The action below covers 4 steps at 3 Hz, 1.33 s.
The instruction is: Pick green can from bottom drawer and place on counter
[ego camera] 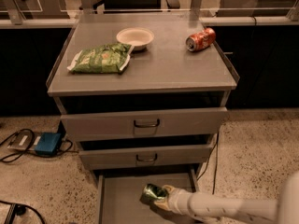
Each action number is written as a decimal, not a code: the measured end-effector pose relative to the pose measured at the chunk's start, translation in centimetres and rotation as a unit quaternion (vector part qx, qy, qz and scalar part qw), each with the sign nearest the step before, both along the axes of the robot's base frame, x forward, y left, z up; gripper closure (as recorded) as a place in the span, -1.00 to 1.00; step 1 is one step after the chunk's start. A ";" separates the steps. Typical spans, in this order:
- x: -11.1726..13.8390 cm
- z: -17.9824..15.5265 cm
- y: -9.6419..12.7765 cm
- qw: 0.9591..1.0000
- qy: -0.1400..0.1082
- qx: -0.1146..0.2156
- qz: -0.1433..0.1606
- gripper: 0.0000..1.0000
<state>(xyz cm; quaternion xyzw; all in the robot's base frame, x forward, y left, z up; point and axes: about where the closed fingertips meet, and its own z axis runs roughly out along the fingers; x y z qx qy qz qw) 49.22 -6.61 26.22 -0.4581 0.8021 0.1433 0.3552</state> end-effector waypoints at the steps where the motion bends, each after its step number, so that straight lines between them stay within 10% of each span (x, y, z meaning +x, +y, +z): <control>1: -2.8 6.5 -2.9 0.997 -0.068 -0.021 -0.012 1.00; 3: -15.4 20.9 -4.1 0.988 -0.137 -0.060 0.024 1.00; 4: -16.0 22.5 -4.8 0.986 -0.150 -0.070 0.016 1.00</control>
Offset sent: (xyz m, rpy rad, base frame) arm -0.2063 -0.0442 0.2045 -0.1329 -0.2517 0.0987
